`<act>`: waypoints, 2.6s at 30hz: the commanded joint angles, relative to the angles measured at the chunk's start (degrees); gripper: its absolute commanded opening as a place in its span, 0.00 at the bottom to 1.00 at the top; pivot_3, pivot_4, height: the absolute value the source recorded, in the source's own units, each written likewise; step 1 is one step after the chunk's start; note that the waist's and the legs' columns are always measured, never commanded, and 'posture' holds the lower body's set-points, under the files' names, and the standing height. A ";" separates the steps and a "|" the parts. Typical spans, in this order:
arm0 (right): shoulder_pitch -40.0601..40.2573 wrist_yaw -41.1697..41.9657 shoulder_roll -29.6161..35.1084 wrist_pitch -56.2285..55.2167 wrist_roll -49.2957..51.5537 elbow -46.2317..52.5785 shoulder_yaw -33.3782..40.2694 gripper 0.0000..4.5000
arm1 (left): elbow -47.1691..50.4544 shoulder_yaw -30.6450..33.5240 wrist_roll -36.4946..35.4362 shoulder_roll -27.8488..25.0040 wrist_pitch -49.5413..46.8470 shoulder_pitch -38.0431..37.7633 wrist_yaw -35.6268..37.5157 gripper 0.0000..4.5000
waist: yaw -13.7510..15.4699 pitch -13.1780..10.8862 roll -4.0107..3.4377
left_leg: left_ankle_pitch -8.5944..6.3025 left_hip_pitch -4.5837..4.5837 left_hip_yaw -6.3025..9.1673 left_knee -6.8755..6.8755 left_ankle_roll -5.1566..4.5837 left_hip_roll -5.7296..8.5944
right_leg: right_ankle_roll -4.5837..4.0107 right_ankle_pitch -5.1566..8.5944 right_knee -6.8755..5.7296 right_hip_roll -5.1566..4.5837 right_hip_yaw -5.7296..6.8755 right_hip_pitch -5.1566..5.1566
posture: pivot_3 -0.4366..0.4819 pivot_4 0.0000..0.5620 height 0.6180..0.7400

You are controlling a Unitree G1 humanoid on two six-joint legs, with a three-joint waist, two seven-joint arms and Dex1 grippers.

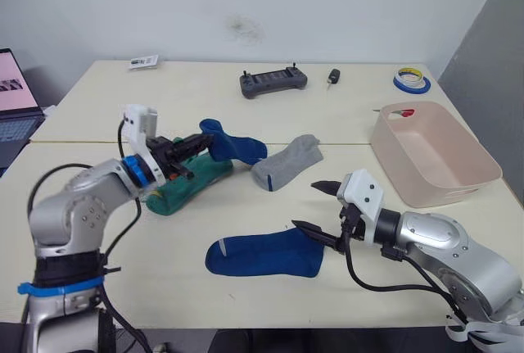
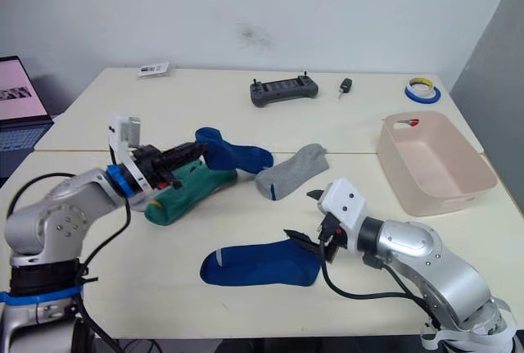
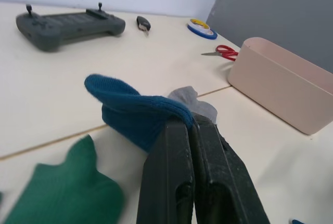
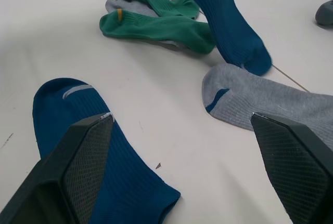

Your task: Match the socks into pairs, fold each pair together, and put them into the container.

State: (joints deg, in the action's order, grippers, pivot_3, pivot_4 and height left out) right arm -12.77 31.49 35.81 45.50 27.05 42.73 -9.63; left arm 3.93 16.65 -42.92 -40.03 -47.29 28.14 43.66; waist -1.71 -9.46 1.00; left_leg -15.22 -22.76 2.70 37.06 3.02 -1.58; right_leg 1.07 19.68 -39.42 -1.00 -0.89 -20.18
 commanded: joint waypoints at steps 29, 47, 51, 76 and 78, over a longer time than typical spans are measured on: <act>13.92 3.18 12.28 3.64 4.15 7.34 17.98 1.00 | -7.94 -39.40 20.23 13.83 14.76 14.27 26.16 0.00 | 0.18 -0.12 0.16 | -0.05 -0.07 -0.05 0.07 -0.18 0.05 | 0.00 0.00 -0.02 0.29 -0.05 0.03 | 0.48 0.27 1.00; 17.58 3.86 14.21 1.83 2.30 8.08 19.72 1.00 | -18.33 -39.33 29.13 25.41 24.74 17.49 24.12 0.39 | 0.24 -0.13 0.18 | -0.05 -0.10 -0.04 0.11 -0.18 0.07 | 0.00 0.00 -0.01 0.48 -0.11 0.03 | 0.48 0.27 1.00; 17.66 4.55 15.49 -0.96 -0.32 7.16 18.29 1.00 | -13.29 -38.68 27.95 21.35 25.24 16.57 28.09 0.66 | 0.09 -0.13 0.18 | -0.04 -0.09 -0.06 0.12 -0.17 0.07 | 0.01 0.00 -0.02 0.48 -0.13 0.03 | 0.48 0.27 1.00; 2.65 15.34 15.89 -35.74 -33.04 -20.87 -6.57 1.00 | -2.86 -15.30 18.22 -6.96 36.77 -1.75 38.93 0.99 | 0.08 -0.17 0.12 | -0.05 -0.09 0.02 0.17 -0.19 -0.11 | -0.01 0.00 -0.03 0.49 -0.16 0.02 | 0.48 0.27 1.00; 2.02 15.88 14.31 -36.01 -33.54 -21.54 -7.35 0.96 | -2.67 -14.63 18.42 -7.93 37.01 -2.79 38.45 1.00 | 0.02 -0.17 0.12 | -0.05 -0.08 0.03 0.17 -0.19 -0.12 | -0.01 0.00 -0.08 0.49 -0.15 0.02 | 0.48 0.27 1.00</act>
State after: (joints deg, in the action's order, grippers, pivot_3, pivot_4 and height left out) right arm -10.21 46.61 50.48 10.43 -5.94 20.88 -16.59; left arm -0.27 0.36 -24.17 -47.13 -10.79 25.31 82.65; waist -1.68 -9.63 1.12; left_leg -15.27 -22.82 2.73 37.23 2.83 -1.71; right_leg 1.07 19.68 -39.53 -0.51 -1.04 -20.17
